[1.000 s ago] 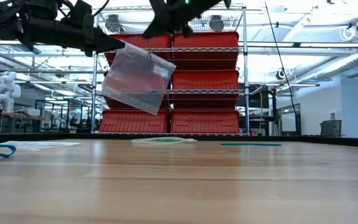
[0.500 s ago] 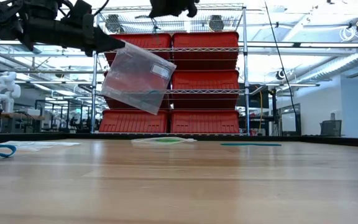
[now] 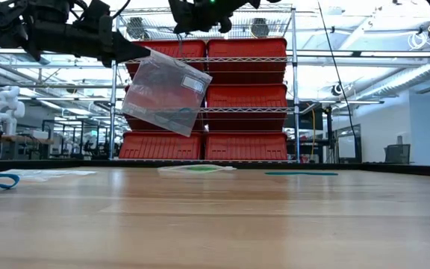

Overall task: Sort rubber bands
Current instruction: Put the top blue rubber band into the transparent zip bag

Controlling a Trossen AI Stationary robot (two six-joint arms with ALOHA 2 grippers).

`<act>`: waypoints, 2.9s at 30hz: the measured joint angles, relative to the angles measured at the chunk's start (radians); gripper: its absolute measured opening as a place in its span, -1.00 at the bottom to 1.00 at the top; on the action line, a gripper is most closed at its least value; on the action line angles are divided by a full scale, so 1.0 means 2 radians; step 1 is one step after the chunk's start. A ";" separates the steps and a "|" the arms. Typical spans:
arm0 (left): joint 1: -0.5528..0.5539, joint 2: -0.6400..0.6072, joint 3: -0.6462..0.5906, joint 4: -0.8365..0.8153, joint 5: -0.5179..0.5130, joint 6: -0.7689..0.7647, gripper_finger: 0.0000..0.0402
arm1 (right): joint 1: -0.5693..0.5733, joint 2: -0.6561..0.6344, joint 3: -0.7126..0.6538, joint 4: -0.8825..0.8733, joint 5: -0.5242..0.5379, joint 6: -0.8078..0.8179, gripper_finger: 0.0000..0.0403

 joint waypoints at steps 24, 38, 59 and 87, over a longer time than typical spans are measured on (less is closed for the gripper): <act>0.000 0.000 0.000 -0.002 0.000 -0.001 -1.00 | 0.016 0.001 0.000 -0.179 -0.008 0.032 -1.00; 0.000 0.000 0.000 -0.001 0.000 -0.002 -1.00 | -0.002 0.037 0.000 -0.190 -0.091 0.032 -1.00; 0.000 0.001 0.000 -0.004 0.014 -0.008 -1.00 | -0.017 0.039 0.105 -0.262 -0.097 0.026 -0.39; 0.000 -0.005 0.000 -0.014 0.024 -0.009 -1.00 | -0.053 -0.065 -0.179 -0.531 -0.203 0.062 -0.48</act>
